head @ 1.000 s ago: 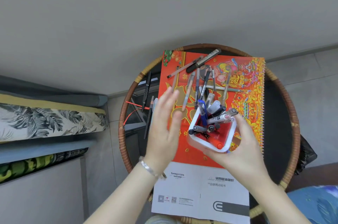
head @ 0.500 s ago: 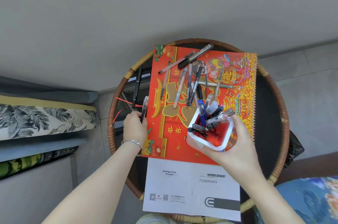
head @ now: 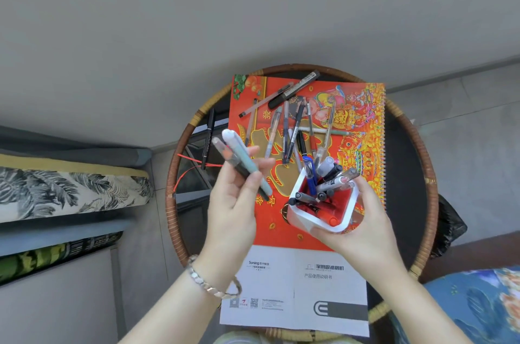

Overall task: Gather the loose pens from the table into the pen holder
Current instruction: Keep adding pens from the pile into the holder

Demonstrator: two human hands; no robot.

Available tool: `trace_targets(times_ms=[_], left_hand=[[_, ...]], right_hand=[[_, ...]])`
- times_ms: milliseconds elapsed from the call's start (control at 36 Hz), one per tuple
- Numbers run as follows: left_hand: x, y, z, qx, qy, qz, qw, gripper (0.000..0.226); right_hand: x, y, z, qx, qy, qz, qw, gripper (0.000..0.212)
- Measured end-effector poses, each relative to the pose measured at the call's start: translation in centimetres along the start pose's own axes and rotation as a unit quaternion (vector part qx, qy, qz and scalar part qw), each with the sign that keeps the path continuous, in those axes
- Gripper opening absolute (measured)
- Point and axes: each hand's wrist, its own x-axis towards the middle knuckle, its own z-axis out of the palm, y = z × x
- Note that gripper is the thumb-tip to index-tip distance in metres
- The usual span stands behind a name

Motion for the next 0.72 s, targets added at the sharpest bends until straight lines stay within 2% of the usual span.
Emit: trace_targets(times_ms=[83,167,333,500,611,722], left_hand=[[-0.5,-0.2,1.5,-0.086,0.034,0.017,0.996,0.017],[-0.9,-0.9,2.7,-0.110,0.026,0.021,0.993,0.017],[-2.4,-2.3,3.7,0.035,-0.066,-0.024,0.997,0.039],[-2.8,-1.9,2.2,0.089,-0.047,0.062,0.993,0.048],[-3.1,-2.3,1.8,0.106,-0.068,0.124,0.984,0.063],[-3.0,-2.9,2.1,0.099,-0.010,0.209,0.973,0.094]], right_hand=[[-0.2,0.0,0.0,-0.003,0.002,-0.012,1.000,0.083],[-0.5,-0.1,0.1,0.004,-0.001,-0.028,1.000,0.078],[-1.0,0.0,0.1,-0.023,0.020,-0.042,0.999,0.088],[-1.3,1.0,-0.3,-0.019,-0.016,-0.033,0.999,0.079],[-1.4,1.2,-0.1,-0.026,-0.014,-0.045,0.999,0.080],[-1.4,1.2,0.1,-0.015,-0.015,-0.036,0.999,0.081]])
